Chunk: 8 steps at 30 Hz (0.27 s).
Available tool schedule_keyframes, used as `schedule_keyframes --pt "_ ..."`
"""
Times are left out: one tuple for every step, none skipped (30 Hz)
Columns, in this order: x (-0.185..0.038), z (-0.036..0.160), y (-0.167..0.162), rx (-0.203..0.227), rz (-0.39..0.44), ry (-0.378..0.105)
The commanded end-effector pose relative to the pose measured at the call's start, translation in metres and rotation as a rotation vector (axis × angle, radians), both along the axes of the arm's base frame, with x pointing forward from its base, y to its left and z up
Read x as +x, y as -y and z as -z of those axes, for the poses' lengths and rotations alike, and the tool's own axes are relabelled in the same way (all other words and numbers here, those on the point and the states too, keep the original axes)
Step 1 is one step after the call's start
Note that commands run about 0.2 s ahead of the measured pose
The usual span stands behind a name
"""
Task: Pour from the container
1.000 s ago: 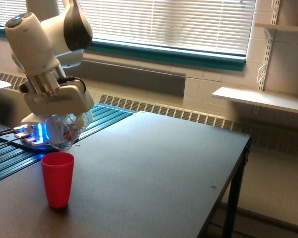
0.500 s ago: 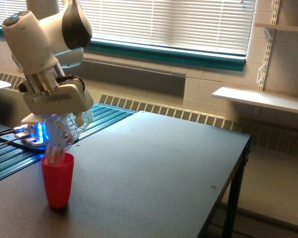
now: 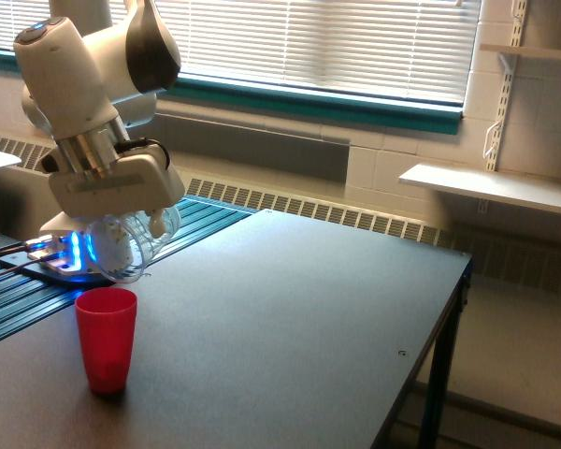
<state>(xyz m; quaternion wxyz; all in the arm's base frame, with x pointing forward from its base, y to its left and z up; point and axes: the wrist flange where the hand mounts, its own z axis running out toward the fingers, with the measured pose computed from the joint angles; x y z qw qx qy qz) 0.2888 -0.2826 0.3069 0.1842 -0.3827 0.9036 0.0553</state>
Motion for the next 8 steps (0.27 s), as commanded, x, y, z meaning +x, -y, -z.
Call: schedule_keyframes --pt "0.0052 -0.0003 -0.0065 -0.008 -0.029 0.007" --pt "0.0056 -0.0005 -0.0069 -0.01 -0.03 0.005" --pt "0.0058 -0.0008 -0.0072 -0.011 -0.03 0.005" --pt "0.0061 -0.0011 -0.0077 -0.014 -0.032 0.004" --pt "0.0065 -0.0016 -0.0078 -0.022 -0.032 -0.001" --pt "0.0071 -0.0031 -0.0069 -0.034 -0.032 0.006" --pt "0.0076 -0.0043 -0.0072 -0.046 -0.038 0.012" --pt "0.0072 -0.0046 -0.0078 -0.047 -0.038 0.012"
